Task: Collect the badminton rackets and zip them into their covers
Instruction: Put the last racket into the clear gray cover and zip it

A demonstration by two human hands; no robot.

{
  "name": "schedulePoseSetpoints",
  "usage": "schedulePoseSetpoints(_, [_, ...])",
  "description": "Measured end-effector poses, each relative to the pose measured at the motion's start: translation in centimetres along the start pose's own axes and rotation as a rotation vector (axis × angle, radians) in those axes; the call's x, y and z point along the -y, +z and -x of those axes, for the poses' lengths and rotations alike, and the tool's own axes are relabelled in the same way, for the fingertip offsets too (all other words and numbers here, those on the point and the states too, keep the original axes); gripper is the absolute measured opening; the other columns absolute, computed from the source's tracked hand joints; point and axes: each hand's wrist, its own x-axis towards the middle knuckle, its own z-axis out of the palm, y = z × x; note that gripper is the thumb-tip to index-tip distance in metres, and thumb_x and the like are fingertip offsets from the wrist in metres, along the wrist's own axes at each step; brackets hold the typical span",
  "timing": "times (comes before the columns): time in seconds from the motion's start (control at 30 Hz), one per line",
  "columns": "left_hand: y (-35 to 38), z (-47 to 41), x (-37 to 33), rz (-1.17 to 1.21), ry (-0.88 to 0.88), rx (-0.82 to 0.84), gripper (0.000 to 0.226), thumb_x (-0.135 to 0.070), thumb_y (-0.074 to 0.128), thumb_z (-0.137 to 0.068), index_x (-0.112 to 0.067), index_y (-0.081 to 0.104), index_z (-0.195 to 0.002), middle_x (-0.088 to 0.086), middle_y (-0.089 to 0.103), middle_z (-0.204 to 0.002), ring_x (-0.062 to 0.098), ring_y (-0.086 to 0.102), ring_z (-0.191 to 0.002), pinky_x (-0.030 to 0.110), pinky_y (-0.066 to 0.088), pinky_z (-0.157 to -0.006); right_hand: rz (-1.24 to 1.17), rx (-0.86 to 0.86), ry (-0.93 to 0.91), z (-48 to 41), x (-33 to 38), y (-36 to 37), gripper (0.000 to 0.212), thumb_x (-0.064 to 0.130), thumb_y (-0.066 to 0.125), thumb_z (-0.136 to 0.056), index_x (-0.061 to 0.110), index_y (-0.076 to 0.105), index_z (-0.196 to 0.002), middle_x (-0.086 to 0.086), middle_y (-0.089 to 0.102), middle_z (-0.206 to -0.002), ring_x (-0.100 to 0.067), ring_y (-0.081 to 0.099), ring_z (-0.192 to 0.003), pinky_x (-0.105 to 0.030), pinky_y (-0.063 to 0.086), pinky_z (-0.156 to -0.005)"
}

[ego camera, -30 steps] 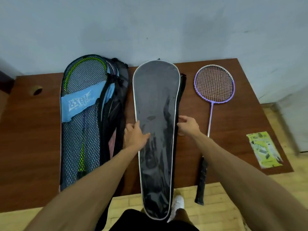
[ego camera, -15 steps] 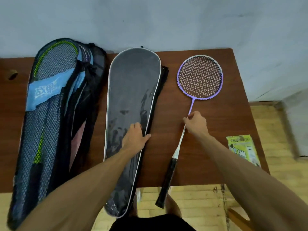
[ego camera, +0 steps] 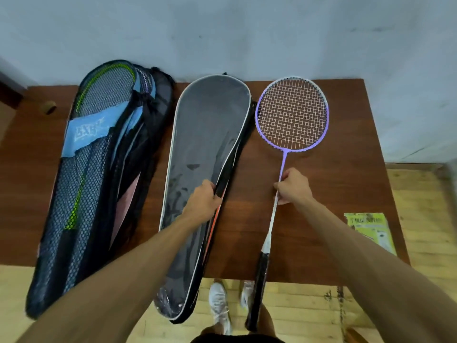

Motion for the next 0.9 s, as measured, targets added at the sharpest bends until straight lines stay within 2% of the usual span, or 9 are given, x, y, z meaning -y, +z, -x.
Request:
schedulePoseSetpoints(0.13, [-2.0, 0.5, 0.4, 0.047, 0.015, -0.037, 0.029, -0.017, 0.055, -0.088, -0.001, 0.048, -0.111, 0.021, 0.059, -0.109, 0.037, 0.058, -0.098, 0.038, 0.045, -0.078, 0.051, -0.010, -0.064, 3.5, 0.4, 0.2, 0.014, 0.002, 0.050, -0.084, 0.012, 0.050, -0.093, -0.015, 0.066, -0.094, -0.030, 0.071, -0.060, -0.041, 0.061, -0.062])
schedulePoseSetpoints(0.3, [-3.6, 1.7, 0.4, 0.219, 0.045, -0.101, 0.028, -0.018, 0.052, -0.091, -0.003, 0.049, -0.114, 0.017, 0.060, -0.110, 0.032, 0.058, -0.097, 0.040, 0.048, -0.083, 0.124, -0.042, -0.096, 8.6, -1.3, 0.8, 0.017, 0.003, 0.052, -0.080, 0.016, 0.051, -0.090, -0.011, 0.067, -0.090, -0.028, 0.070, -0.059, -0.041, 0.061, -0.058])
schedulePoseSetpoints(0.43, [-3.9, 3.1, -0.9, 0.310, 0.064, -0.157, 0.026, -0.016, 0.052, -0.092, -0.003, 0.050, -0.114, 0.015, 0.060, -0.109, 0.026, 0.055, -0.089, 0.034, 0.044, -0.076, 0.162, -0.012, -0.089, 11.7, -3.2, 0.7, 0.017, 0.002, 0.053, -0.083, 0.014, 0.052, -0.094, -0.011, 0.062, -0.092, -0.030, 0.070, -0.061, -0.039, 0.060, -0.052])
schedulePoseSetpoints(0.57, [-3.6, 4.1, -2.1, 0.309, 0.087, -0.178, 0.027, -0.017, 0.053, -0.091, -0.003, 0.048, -0.113, 0.016, 0.060, -0.109, 0.032, 0.058, -0.096, 0.037, 0.045, -0.077, 0.212, 0.066, -0.066, 13.0, -4.6, 0.3, 0.014, 0.003, 0.052, -0.085, 0.014, 0.051, -0.094, -0.011, 0.060, -0.093, -0.031, 0.070, -0.062, -0.039, 0.060, -0.052])
schedulePoseSetpoints(0.67, [-3.5, 4.3, -3.0, 0.292, 0.124, -0.130, 0.019, -0.018, 0.054, -0.091, -0.007, 0.046, -0.104, 0.016, 0.059, -0.105, 0.034, 0.060, -0.090, 0.042, 0.051, -0.076, 0.244, 0.135, -0.113, 12.9, -5.1, -0.1, 0.011, 0.002, 0.051, -0.085, 0.011, 0.053, -0.092, -0.012, 0.060, -0.089, -0.031, 0.070, -0.059, -0.037, 0.060, -0.050])
schedulePoseSetpoints(0.73, [-3.2, 4.5, -3.2, 0.285, 0.131, -0.124, 0.015, -0.017, 0.054, -0.092, -0.010, 0.045, -0.101, 0.013, 0.058, -0.099, 0.029, 0.058, -0.082, 0.043, 0.052, -0.075, 0.269, 0.170, -0.156, 12.6, -5.2, -0.2, 0.014, 0.001, 0.051, -0.085, 0.008, 0.054, -0.096, -0.014, 0.061, -0.089, -0.032, 0.069, -0.058, -0.037, 0.060, -0.051])
schedulePoseSetpoints(0.83, [-2.9, 4.8, -3.3, 0.275, 0.140, -0.115, 0.018, -0.015, 0.056, -0.092, -0.007, 0.050, -0.107, 0.002, 0.053, -0.087, 0.022, 0.054, -0.081, 0.041, 0.052, -0.075, 0.246, 0.188, -0.199, 11.9, -4.7, -0.2, 0.016, 0.000, 0.054, -0.085, 0.007, 0.055, -0.099, -0.016, 0.063, -0.089, -0.033, 0.070, -0.062, -0.041, 0.060, -0.054])
schedulePoseSetpoints(0.9, [-2.7, 4.9, -3.0, 0.294, 0.139, -0.115, 0.018, -0.014, 0.058, -0.091, -0.009, 0.052, -0.107, 0.000, 0.054, -0.087, 0.021, 0.055, -0.082, 0.043, 0.054, -0.078, 0.192, 0.202, -0.219, 11.1, -3.8, 0.1, 0.019, 0.002, 0.059, -0.086, 0.008, 0.056, -0.104, -0.014, 0.063, -0.094, -0.030, 0.070, -0.065, -0.040, 0.061, -0.056])
